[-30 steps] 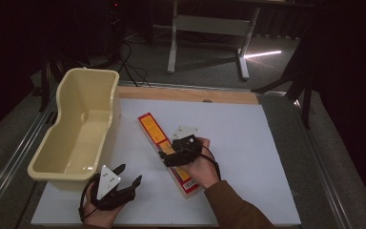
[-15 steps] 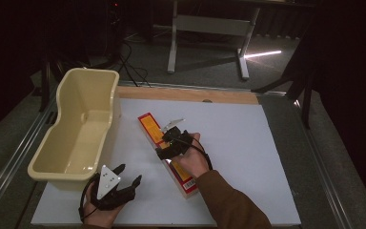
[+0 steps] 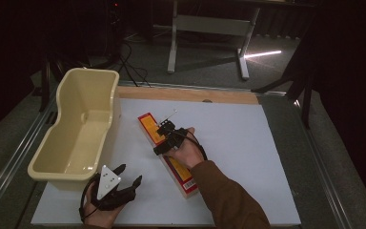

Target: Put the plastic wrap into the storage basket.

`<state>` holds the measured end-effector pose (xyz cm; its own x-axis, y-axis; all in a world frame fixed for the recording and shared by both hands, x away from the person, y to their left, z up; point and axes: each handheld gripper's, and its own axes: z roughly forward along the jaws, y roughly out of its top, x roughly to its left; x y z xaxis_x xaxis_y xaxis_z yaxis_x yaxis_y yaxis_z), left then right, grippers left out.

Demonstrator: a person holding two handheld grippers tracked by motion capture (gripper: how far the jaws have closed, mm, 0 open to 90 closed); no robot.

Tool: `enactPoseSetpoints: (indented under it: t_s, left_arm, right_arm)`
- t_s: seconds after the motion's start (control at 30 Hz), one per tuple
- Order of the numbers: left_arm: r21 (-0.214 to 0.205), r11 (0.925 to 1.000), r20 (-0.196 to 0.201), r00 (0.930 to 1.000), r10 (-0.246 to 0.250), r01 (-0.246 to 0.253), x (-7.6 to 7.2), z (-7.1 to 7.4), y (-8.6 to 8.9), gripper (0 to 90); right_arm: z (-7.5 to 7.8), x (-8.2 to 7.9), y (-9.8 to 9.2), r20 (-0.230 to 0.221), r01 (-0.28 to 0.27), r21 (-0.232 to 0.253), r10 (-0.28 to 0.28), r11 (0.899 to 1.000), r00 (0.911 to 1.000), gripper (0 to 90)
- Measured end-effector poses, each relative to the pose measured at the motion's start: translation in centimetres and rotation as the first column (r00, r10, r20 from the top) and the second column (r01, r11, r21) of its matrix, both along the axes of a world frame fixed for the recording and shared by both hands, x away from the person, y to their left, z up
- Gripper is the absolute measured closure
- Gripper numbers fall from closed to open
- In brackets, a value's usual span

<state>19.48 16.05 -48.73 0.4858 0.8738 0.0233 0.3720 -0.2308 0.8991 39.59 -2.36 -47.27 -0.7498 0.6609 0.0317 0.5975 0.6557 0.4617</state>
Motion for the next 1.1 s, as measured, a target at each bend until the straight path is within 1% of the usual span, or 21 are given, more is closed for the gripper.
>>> enactPoseSetpoints:
  t_s: [0.1, 0.13, 0.17, 0.2, 0.27, 0.3, 0.4, 0.43, 0.47, 0.57, 0.7, 0.77, 0.83, 0.87, 0.9, 0.93, 0.97, 1.0, 1.03, 1.07, 1.1]
  left_arm:
    - [-0.001, 1.0000, -0.001, 1.0000, 0.000, 0.000, 0.0, 0.0, 0.0, 33.7]
    - [-0.003, 1.0000, 0.000, 1.0000, -0.003, 0.003, 0.0, 0.0, 0.1, 33.7]
    - [-0.003, 1.0000, 0.000, 1.0000, -0.003, 0.003, 0.0, 0.0, 0.1, 33.7]
    - [-0.005, 1.0000, 0.000, 1.0000, -0.004, 0.004, 0.0, 0.0, 0.1, 33.7]
    - [-0.005, 1.0000, 0.000, 1.0000, -0.004, 0.004, 0.0, 0.0, 0.1, 33.7]
    - [-0.005, 1.0000, 0.000, 1.0000, -0.004, 0.004, 0.0, 0.0, 0.1, 33.7]
    - [-0.006, 1.0000, 0.000, 1.0000, -0.004, 0.004, 0.0, 0.0, 0.1, 33.8]
    - [-0.006, 1.0000, 0.000, 1.0000, -0.004, 0.004, 0.0, 0.0, 0.1, 33.7]
    - [-0.006, 1.0000, 0.000, 1.0000, -0.006, 0.006, 0.0, 0.0, 0.1, 33.7]
    - [-0.010, 0.9999, 0.002, 1.0000, -0.008, 0.008, 0.0, 0.0, 0.1, 33.7]
    - [-0.012, 0.9999, 0.001, 1.0000, -0.008, 0.008, 0.0, 0.1, 0.1, 33.7]
    - [-0.013, 0.9999, 0.001, 1.0000, -0.009, 0.009, 0.0, 0.1, 0.1, 33.7]
    - [-0.014, 0.9999, 0.000, 1.0000, -0.009, 0.009, -0.1, 0.1, 0.1, 33.7]
    - [-0.014, 0.9998, 0.000, 0.9999, -0.012, 0.012, -0.1, 0.1, 0.1, 33.7]
    - [-0.014, 0.9998, 0.000, 0.9999, -0.012, 0.012, -0.1, 0.1, 0.1, 33.8]
    - [-0.012, 0.9998, -0.001, 0.9999, -0.013, 0.013, -0.1, 0.0, 0.1, 33.7]
    - [-0.013, 0.9998, -0.002, 0.9999, -0.013, 0.013, -0.1, 0.0, 0.1, 33.8]
    - [-0.013, 0.9998, -0.002, 0.9999, -0.013, 0.013, -0.1, 0.0, 0.1, 33.8]
    - [-0.013, 0.9998, -0.002, 0.9999, -0.013, 0.013, -0.1, 0.0, 0.1, 33.8]
    - [-0.013, 0.9998, -0.002, 0.9999, -0.013, 0.013, -0.1, 0.0, 0.1, 33.8]
    - [-0.010, 0.9999, -0.002, 0.9999, -0.013, 0.013, -0.1, 0.0, 0.1, 33.8]
  right_arm:
    - [-0.1, 0.4, 0.3, -0.035, 0.008, -0.016, -0.008, 1.000, 0.9993, 17.1]
    - [-0.2, 0.6, 0.5, -0.045, 0.011, -0.033, -0.012, 0.999, 0.9989, 17.4]
    - [-0.2, 0.6, 0.5, -0.045, 0.011, -0.033, -0.012, 0.999, 0.9989, 17.4]
    - [-0.2, 0.9, 0.8, -0.062, 0.012, -0.058, -0.016, 0.998, 0.9979, 19.3]
    - [-0.2, 1.0, 0.8, -0.069, 0.013, -0.070, -0.018, 0.997, 0.9974, 19.3]
    - [-0.2, 1.2, 1.1, -0.089, 0.010, -0.090, -0.018, 0.996, 0.9959, 22.4]
    - [-0.4, 1.3, 1.4, -0.117, -0.011, -0.113, -0.002, 0.994, 0.9931, 22.8]
    - [-0.4, 1.3, 1.4, -0.117, -0.011, -0.113, -0.002, 0.994, 0.9931, 22.8]
    - [-0.8, 1.4, 1.7, -0.139, -0.027, -0.130, 0.009, 0.991, 0.9902, 22.8]
    - [-1.2, 1.5, 2.2, -0.149, -0.030, -0.168, 0.005, 0.985, 0.9888, 23.3]
    - [-1.7, 1.6, 2.9, -0.163, -0.015, -0.229, -0.023, 0.973, 0.9864, 27.2]
    - [-1.9, 1.8, 3.0, -0.168, -0.012, -0.252, -0.032, 0.968, 0.9853, 30.4]
    - [-2.0, 1.9, 3.0, -0.181, -0.009, -0.255, -0.039, 0.967, 0.9828, 31.0]
    - [-2.0, 2.1, 3.1, -0.208, 0.013, -0.263, -0.069, 0.965, 0.9757, 32.2]
    - [-2.0, 2.1, 3.1, -0.208, 0.013, -0.263, -0.069, 0.965, 0.9757, 32.2]
    - [-2.0, 2.2, 3.2, -0.222, 0.022, -0.275, -0.085, 0.961, 0.9713, 33.9]
    - [-2.0, 2.3, 3.2, -0.226, 0.024, -0.277, -0.089, 0.961, 0.9700, 35.0]
    - [-1.8, 2.4, 3.2, -0.239, 0.036, -0.282, -0.107, 0.959, 0.9650, 35.9]
    - [-1.8, 2.4, 3.2, -0.239, 0.036, -0.282, -0.107, 0.959, 0.9650, 35.9]
    - [-1.8, 2.5, 3.1, -0.247, 0.041, -0.279, -0.113, 0.959, 0.9623, 36.5]
    - [-1.7, 2.7, 2.9, -0.265, 0.053, -0.269, -0.127, 0.962, 0.9558, 37.5]
